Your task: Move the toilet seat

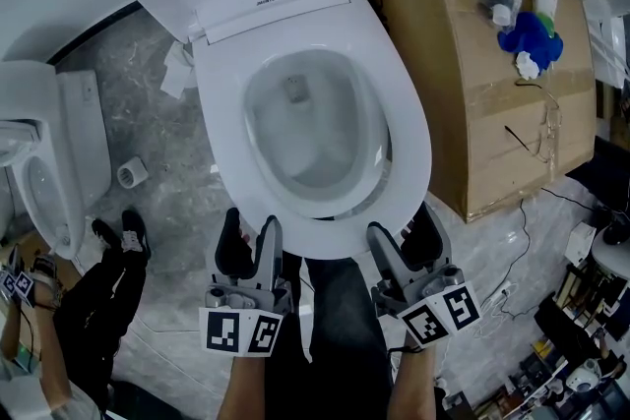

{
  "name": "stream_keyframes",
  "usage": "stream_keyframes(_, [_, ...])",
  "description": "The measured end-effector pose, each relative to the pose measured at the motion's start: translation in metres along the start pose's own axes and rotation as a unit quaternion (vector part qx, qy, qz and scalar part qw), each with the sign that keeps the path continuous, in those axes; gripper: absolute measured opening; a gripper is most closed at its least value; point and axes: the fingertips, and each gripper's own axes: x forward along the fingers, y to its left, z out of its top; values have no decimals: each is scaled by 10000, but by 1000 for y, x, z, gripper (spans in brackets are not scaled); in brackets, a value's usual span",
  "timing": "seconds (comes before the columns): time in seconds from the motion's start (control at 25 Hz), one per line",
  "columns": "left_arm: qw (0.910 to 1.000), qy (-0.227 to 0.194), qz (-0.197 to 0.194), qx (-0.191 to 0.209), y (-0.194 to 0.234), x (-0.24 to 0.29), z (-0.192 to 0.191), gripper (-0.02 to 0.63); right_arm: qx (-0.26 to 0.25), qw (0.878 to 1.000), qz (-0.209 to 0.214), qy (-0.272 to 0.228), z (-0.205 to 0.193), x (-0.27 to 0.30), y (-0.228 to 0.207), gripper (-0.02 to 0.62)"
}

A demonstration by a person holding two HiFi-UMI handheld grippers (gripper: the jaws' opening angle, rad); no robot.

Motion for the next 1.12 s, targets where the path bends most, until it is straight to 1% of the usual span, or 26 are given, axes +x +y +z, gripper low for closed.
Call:
stream_keyframes(0.08, [9999, -68, 64, 127, -1, -1, 6, 251, 16, 10000, 4, -41, 4, 0, 2, 391])
stream_keyframes(0.12, [9996, -94, 99, 266, -3, -1, 9, 235, 23, 10000, 9, -60, 6, 0, 4, 391])
stream_keyframes(0.16, [9989, -106, 114, 450, -6, -1, 12, 178, 31, 10000, 15, -82, 8, 0, 5, 391])
stream_keyframes(0.2, [9978, -103, 96, 640, -10, 0, 15, 75, 39, 9999, 21, -107, 11, 0, 5, 391])
stream_keyframes(0.24, [9967, -97, 54, 804, -15, 1, 17, 52, 46, 9999, 24, -131, 13, 1, 6, 391])
stream_keyframes(0.28, [9955, -98, 14, 939, -19, 3, 18, 43, 51, 9999, 26, -150, 14, 1, 7, 391])
stream_keyframes(0.4, [9919, -166, -41, 1256, -28, 4, 25, 28, 66, 9998, 39, -178, 18, 0, 10, 391])
stream_keyframes(0.52, [9889, -283, -165, 1451, -40, 6, 32, 26, 82, 9997, 48, -224, 24, 1, 14, 391])
stream_keyframes(0.68, [9887, -375, -174, 1442, -44, 8, 43, 26, 143, 9993, 58, -344, 33, 1, 18, 391])
stream_keyframes(0.88, [9876, -593, -151, 1446, -48, 10, 62, 26, 233, 9980, 73, -577, 50, 3, 24, 393])
stream_keyframes(1.12, [9852, -635, -172, 1584, -52, 12, 73, 25, 270, 9969, 44, -742, 59, 3, 28, 393])
